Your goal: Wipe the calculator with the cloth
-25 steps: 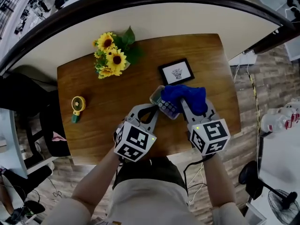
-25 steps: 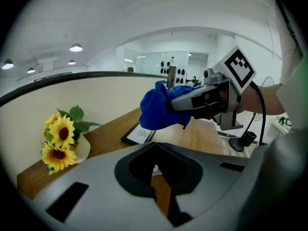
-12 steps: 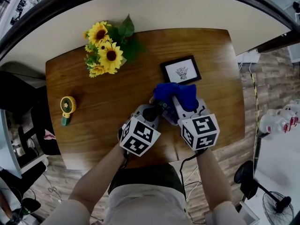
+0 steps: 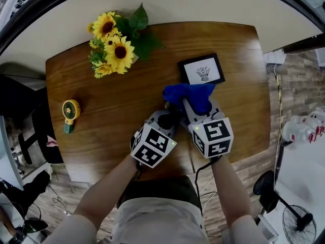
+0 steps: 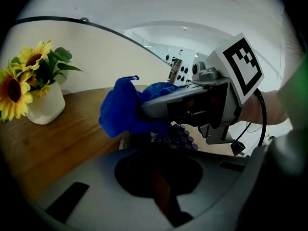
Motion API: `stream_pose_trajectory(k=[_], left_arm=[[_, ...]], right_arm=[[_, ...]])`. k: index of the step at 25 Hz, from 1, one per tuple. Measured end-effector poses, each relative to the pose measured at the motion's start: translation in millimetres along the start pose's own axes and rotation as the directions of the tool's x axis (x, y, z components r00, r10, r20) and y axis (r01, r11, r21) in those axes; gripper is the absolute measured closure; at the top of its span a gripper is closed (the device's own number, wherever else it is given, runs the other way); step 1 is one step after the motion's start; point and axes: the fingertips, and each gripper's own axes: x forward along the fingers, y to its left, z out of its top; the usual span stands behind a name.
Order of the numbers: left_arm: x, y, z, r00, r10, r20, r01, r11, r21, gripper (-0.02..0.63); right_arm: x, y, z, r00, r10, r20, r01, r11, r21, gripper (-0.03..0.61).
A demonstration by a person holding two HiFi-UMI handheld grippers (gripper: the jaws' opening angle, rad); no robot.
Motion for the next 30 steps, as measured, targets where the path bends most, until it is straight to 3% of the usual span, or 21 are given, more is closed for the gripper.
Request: stream_pose_trajectory(k=[9, 14, 22, 26, 28, 30], left_arm=[[-1, 0, -1, 0.999, 0.045, 0.004, -0.045, 0.999, 0.000, 0.611], [1, 1, -1, 0.998, 0.053, -0.015, -0.054, 0.998, -0.020, 0.612], [0, 2, -1, 0.998, 0.059, -0.014, -0.059, 0.998, -0.035, 0.612], [1, 2, -1, 0.998, 0.055, -0.006, -0.055, 0.996, -0.064, 0.612], [0, 2, -1, 0.998, 0.060, -0.006, -0.060, 0.996, -0.068, 0.612], [0, 2, -1, 0.998, 0.063, -0.010, -0.064, 0.996, -0.062, 0.612]], right_arm=[[2, 4, -20, 0.997, -0.046, -0.069, 0.034, 0.985, -0.170, 0.482], [-20, -11, -32, 0.993, -0.084, -0.078, 0.074, 0.990, -0.119, 0.482], [-71, -29, -71, 0.978, -0.153, -0.141, 0.137, 0.984, -0.113, 0.485], [-91, -35, -102, 0.945, -0.175, -0.276, 0.133, 0.978, -0.161, 0.488], [-102, -41, -118, 0.925, -0.170, -0.341, 0.129, 0.982, -0.140, 0.488], [-111, -48, -114, 0.928, -0.165, -0.334, 0.140, 0.985, -0.097, 0.488]])
